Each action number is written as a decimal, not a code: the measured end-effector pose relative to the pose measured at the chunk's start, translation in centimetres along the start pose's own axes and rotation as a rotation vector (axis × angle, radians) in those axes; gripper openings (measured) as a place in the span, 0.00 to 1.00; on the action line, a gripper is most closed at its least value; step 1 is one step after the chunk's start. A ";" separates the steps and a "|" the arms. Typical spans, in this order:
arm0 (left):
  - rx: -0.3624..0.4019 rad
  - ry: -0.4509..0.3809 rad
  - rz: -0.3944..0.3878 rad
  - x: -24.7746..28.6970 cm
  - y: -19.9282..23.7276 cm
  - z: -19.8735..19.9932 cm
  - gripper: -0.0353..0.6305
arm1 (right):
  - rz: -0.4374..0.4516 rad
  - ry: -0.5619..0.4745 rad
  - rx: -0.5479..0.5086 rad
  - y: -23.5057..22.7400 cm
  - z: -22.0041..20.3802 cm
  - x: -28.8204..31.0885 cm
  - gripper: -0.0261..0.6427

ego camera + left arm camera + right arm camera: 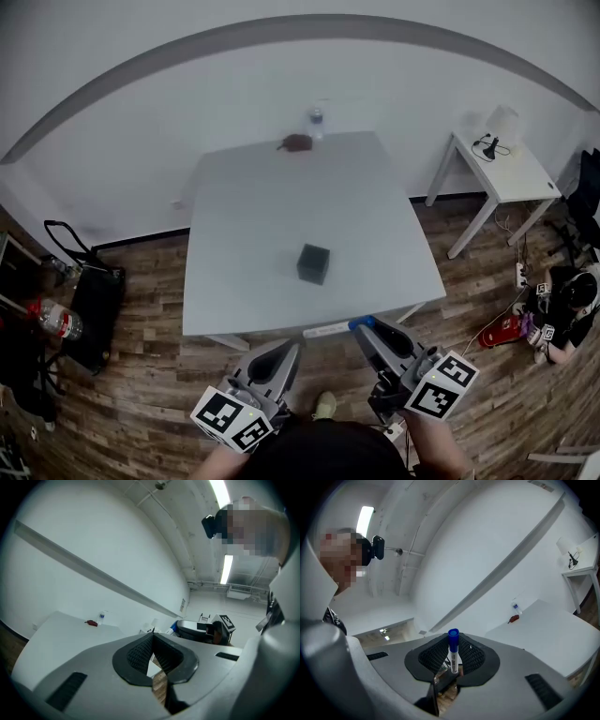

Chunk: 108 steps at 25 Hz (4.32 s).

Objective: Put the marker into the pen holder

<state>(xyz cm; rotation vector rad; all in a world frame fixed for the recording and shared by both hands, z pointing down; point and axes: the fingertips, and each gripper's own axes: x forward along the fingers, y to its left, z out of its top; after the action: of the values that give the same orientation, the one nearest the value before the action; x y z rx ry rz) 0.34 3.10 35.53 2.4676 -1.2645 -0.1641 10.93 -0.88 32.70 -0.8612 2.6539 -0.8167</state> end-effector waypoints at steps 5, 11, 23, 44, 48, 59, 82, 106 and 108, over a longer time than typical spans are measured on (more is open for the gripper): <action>-0.003 0.010 -0.002 2.2 0.4 0.1 0.06 | -0.005 0.014 0.003 -1.9 0.5 0.6 0.14; 0.003 0.022 -0.023 4.1 1.1 0.2 0.06 | -0.032 0.011 -0.009 -3.6 0.9 1.5 0.14; 0.000 0.030 -0.058 7.9 5.8 1.0 0.06 | -0.156 0.042 -0.053 -9.5 0.9 6.5 0.14; -0.111 0.159 -0.050 13.7 17.4 -1.6 0.06 | -0.441 0.342 -0.209 -26.8 -11.5 17.2 0.14; -0.130 0.182 -0.051 14.3 18.4 -2.2 0.06 | -0.474 0.396 -0.231 -28.2 -13.9 17.7 0.15; -0.163 0.219 -0.065 15.9 19.8 -3.3 0.06 | -0.520 0.509 -0.264 -30.6 -17.2 17.6 0.15; -0.170 0.227 -0.065 16.3 20.1 -3.8 0.06 | -0.544 0.564 -0.265 -31.5 -18.0 18.1 0.22; -0.068 0.155 -0.130 16.8 13.0 -2.2 0.06 | -0.334 0.236 -0.282 -19.3 -5.2 15.1 0.10; -0.056 0.148 -0.132 16.7 12.3 -1.9 0.06 | -0.322 0.224 -0.287 -18.3 -4.5 14.6 0.09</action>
<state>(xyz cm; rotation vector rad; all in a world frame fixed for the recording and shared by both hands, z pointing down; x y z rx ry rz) 1.36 -16.34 42.83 2.4657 -1.0236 -0.0488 6.06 -19.93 46.19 -1.3712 2.9201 -0.6375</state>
